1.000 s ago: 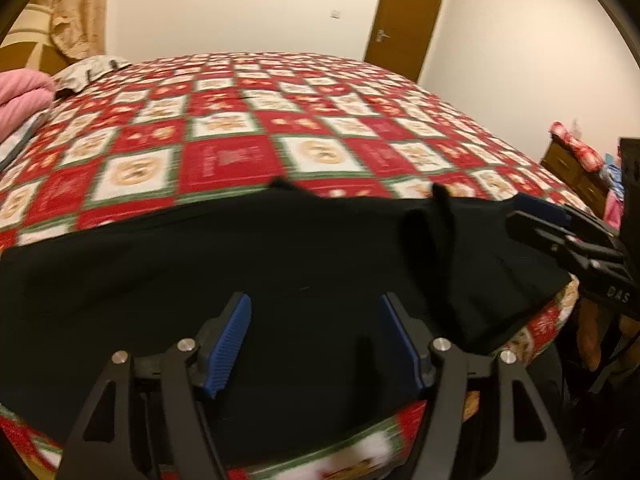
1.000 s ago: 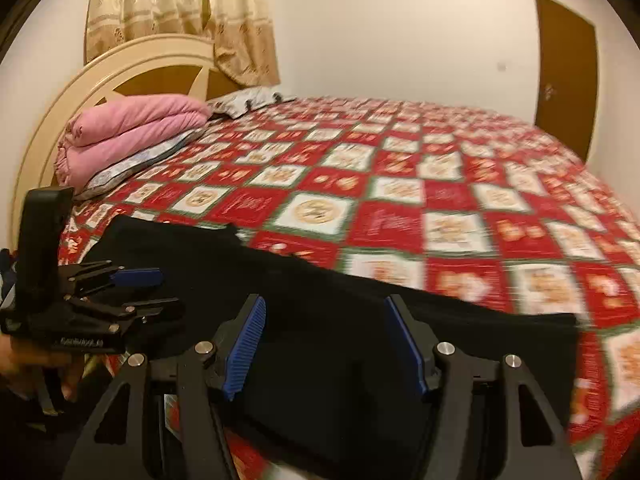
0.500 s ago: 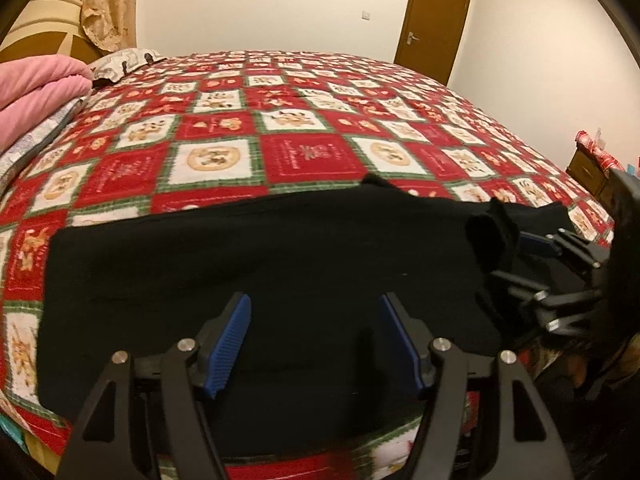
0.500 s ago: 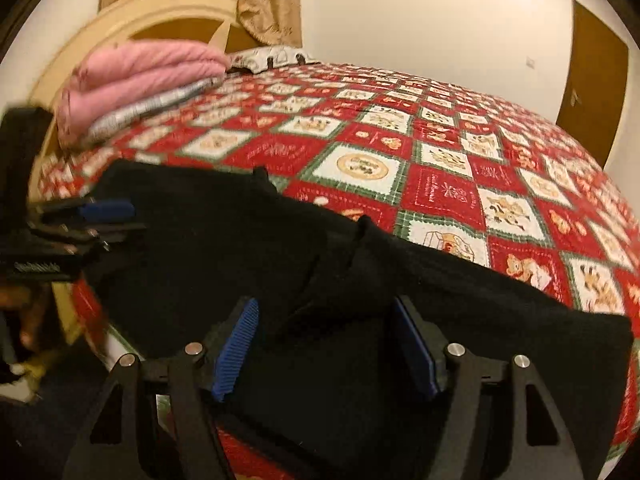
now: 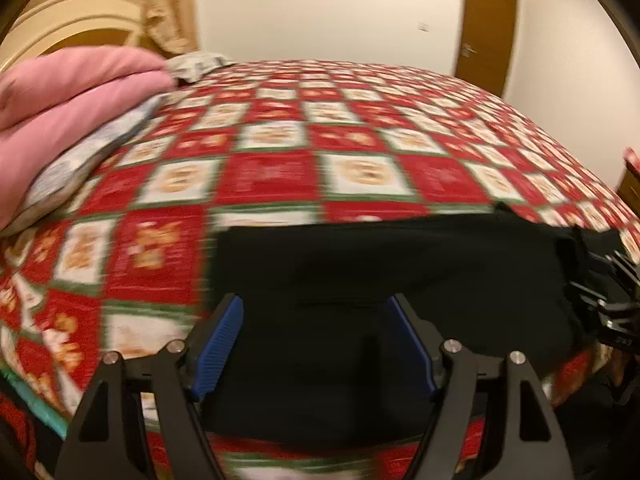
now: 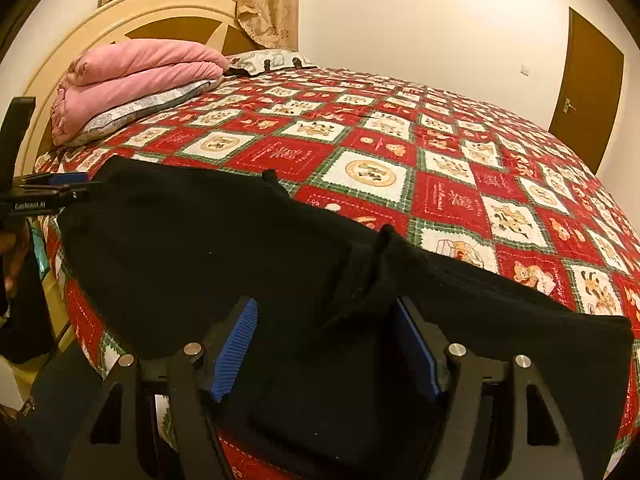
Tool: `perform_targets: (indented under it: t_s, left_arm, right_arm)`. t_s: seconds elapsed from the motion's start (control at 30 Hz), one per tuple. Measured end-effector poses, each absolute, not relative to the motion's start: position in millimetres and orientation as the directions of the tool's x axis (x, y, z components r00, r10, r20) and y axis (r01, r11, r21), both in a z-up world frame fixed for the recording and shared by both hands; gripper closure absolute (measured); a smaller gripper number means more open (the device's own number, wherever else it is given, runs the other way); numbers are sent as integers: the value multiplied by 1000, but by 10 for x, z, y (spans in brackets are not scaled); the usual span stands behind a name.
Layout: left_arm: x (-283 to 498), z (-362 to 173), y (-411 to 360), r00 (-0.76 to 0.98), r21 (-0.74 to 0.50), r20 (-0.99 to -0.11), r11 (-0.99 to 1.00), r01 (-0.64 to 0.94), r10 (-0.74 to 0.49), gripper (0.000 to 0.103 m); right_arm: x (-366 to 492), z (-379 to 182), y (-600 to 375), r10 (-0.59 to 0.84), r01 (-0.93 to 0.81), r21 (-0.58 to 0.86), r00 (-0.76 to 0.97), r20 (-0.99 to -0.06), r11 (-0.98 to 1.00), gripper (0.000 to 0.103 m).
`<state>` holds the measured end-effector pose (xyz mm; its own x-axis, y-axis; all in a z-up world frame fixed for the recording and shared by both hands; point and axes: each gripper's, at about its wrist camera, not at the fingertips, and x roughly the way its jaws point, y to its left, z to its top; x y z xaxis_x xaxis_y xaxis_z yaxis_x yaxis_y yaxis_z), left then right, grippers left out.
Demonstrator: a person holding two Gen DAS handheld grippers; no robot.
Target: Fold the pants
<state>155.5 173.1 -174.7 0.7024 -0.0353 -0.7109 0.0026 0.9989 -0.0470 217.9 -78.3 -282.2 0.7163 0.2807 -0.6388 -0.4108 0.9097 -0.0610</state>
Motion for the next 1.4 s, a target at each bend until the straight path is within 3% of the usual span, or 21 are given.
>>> perform_targets:
  t_s: [0.2,0.5,0.53,0.6,0.7,0.83,1.03,1.07,1.17,1.4]
  left_arm:
    - [1587,-1953,2077,681,-117,-730,992,-42,-57,26]
    - [1625,-2025,2154,716,-268,-678,963,-33,-164,24]
    - [1626,-2025,2143,716,-263,-679,964,-27,-166,25]
    - [1609,-2018,2121,716,-246,-680,969,-18,-159,40]
    - [1560,-1976,2092,716,-230,-683,973,-24,-144,48]
    - [1574,-1974,2020,710,-165,-698,986,-29,-96,50]
    - [1610,-2048,2178,711,-278,-682,960,-33,-173,45]
    - [1598,-2050,2176,714,-287,-675,958,-22,-186,49]
    - [1563,-2010,2204,716,-346,-651,938,16,-252,82]
    - [1434,-1673,2053,752,-376,-591,924,64,-292,82]
  right_arm:
    - [2118,-2724,-838,312,-386,-1,746,-588,923,32]
    - [2039,-2836,-751,296,-395,-32,739,-605,918,32]
    - [2031,-2844,-750,298,-394,-29,738,-605,919,32]
    - [2015,-2859,-746,302,-394,-22,737,-605,919,32]
    - [2007,-2874,-743,303,-397,-23,736,-606,918,32]
    - [1989,-2883,-737,304,-394,-18,735,-606,919,32]
    - [1984,-2884,-739,306,-394,-14,734,-606,919,32]
    - [1984,-2887,-737,306,-394,-13,733,-607,919,32]
    - [1977,-2882,-737,307,-395,-14,733,-607,918,32]
    - [2004,-2794,-884,324,-385,35,722,-612,922,32]
